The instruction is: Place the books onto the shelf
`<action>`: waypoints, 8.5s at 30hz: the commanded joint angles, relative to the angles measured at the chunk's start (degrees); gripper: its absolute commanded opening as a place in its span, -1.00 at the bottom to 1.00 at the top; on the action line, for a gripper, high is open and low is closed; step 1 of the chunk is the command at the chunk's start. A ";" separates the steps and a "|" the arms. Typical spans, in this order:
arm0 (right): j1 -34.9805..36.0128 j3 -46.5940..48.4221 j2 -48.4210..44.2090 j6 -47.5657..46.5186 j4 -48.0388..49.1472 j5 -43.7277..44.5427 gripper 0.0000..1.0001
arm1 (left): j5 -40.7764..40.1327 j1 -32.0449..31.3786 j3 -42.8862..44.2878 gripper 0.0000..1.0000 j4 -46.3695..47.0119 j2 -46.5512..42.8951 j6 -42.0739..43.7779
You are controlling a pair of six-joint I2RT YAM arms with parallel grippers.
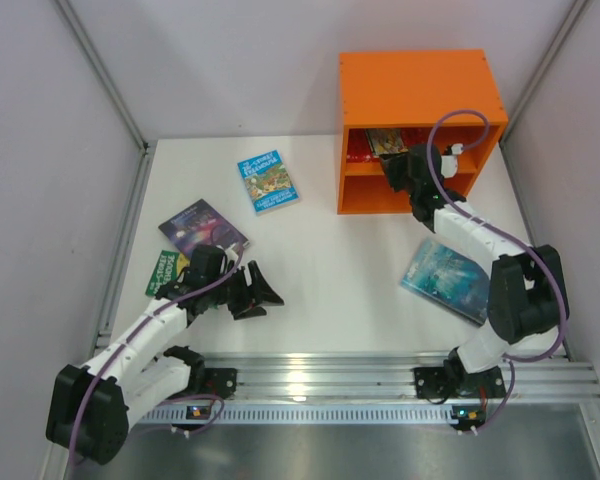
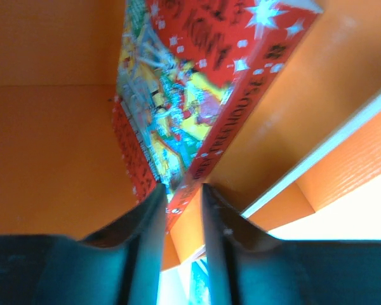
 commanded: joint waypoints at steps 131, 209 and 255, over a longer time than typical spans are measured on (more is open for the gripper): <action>0.00 -38.05 -46.77 -23.02 -40.26 -25.52 0.99 | -13.31 -13.63 25.06 0.38 19.76 41.16 16.04; 13.88 -51.87 -22.89 -26.26 18.19 -36.76 0.97 | -10.14 -13.28 2.11 -1.00 26.19 47.76 -5.41; 14.32 -50.03 -23.49 -19.59 31.02 -55.06 0.16 | -12.08 -13.19 4.57 -1.00 20.74 42.57 -2.51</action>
